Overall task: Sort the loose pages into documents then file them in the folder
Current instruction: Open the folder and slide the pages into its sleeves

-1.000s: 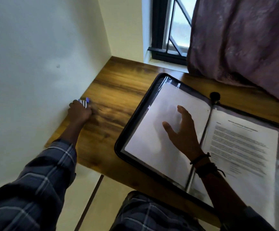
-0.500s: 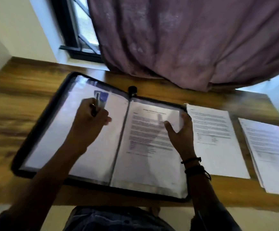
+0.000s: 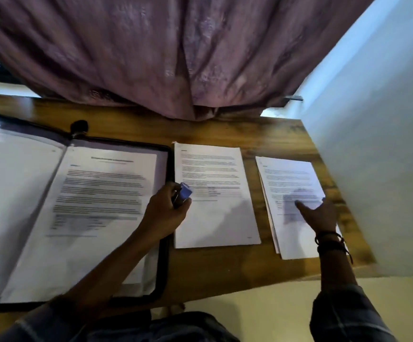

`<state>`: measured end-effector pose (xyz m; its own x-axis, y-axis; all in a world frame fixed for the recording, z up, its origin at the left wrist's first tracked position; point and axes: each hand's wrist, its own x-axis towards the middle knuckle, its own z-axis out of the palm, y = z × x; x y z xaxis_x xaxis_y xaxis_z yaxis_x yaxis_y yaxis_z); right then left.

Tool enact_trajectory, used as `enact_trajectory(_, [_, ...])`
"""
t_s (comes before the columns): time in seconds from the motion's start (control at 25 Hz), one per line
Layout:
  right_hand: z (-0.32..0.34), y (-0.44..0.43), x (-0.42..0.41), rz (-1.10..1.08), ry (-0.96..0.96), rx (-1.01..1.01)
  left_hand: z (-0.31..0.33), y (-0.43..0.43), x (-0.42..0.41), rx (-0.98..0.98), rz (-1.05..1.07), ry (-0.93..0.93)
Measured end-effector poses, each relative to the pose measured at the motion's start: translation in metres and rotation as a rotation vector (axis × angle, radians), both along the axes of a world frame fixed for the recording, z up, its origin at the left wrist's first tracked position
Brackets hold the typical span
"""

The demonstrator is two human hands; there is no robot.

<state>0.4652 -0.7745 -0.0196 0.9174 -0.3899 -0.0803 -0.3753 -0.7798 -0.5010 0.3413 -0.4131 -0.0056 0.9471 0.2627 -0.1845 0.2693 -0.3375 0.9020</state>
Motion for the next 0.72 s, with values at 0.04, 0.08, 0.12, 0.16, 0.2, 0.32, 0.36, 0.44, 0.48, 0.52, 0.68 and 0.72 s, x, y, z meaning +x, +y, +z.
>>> enact_trajectory(0.04, [-0.002,-0.019,0.007,-0.002,0.035,0.012,-0.004,-0.011,0.008,0.040,-0.012,-0.005])
enact_trajectory(0.08, [-0.007,-0.038,0.014,-0.003,0.106,0.009,-0.008,-0.018,0.013,0.080,-0.019,-0.011])
enact_trajectory(0.12, [-0.019,-0.060,0.024,-0.003,0.163,-0.007,-0.013,-0.025,0.016,0.129,-0.029,-0.019])
enact_trajectory(0.16, [-0.024,-0.074,0.032,0.007,0.204,-0.008,-0.020,-0.032,0.019,0.182,-0.041,-0.014])
enact_trajectory(0.2, [-0.020,-0.074,0.032,0.015,0.216,-0.030,-0.025,-0.039,0.020,0.238,-0.055,0.016])
enact_trajectory(0.32, [-0.005,-0.049,0.032,0.148,0.188,-0.041,-0.039,-0.067,0.013,0.534,-0.154,0.136])
enact_trajectory(0.36, [-0.002,-0.039,0.031,0.212,0.173,-0.053,-0.043,-0.077,0.010,0.599,-0.166,0.089])
enact_trajectory(0.44, [-0.007,-0.024,0.031,0.236,0.158,-0.083,-0.042,-0.085,0.012,0.579,-0.113,0.004])
enact_trajectory(0.48, [-0.019,-0.028,0.036,0.238,0.168,-0.094,-0.040,-0.084,0.018,0.527,-0.051,-0.005])
enact_trajectory(0.52, [-0.035,-0.039,0.044,0.229,0.191,-0.087,-0.038,-0.079,0.026,0.455,0.032,-0.002])
enact_trajectory(0.68, [-0.028,-0.028,0.052,0.185,0.046,-0.132,-0.026,-0.058,0.057,0.192,0.343,0.088])
enact_trajectory(0.72, [-0.016,-0.012,0.047,0.180,-0.073,-0.143,-0.024,-0.057,0.061,0.201,0.368,0.119])
